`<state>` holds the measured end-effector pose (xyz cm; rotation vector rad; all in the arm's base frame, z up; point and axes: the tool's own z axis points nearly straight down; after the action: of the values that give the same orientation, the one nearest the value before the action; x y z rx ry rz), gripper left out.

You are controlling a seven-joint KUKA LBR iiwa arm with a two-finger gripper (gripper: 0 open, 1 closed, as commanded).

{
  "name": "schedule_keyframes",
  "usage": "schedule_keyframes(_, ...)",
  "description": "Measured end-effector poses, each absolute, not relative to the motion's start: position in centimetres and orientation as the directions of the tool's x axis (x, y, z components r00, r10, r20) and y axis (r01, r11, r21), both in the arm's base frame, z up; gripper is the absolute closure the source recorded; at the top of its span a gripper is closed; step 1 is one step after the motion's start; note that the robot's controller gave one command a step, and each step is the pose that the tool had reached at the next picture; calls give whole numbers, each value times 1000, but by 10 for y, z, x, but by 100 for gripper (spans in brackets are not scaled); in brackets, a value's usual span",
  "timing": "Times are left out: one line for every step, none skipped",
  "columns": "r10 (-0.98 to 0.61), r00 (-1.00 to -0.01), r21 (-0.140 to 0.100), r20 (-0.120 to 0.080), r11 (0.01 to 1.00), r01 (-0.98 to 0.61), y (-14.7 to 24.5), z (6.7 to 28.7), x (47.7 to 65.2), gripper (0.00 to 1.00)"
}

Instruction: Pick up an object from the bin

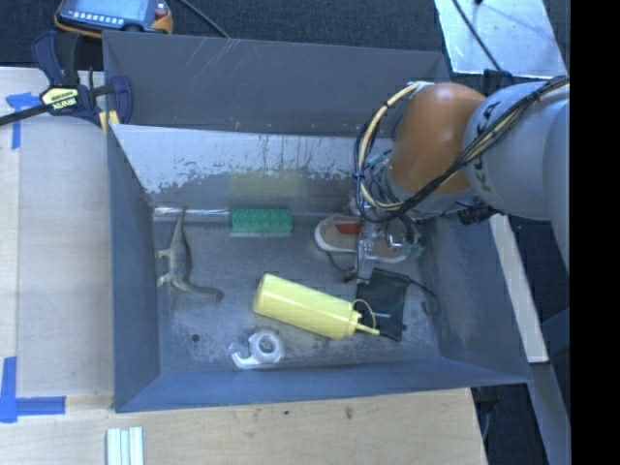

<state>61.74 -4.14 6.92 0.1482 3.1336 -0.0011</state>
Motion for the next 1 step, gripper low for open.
schedule_keyframes(187,-982,1,-6,982,187,-43,72,616,100)
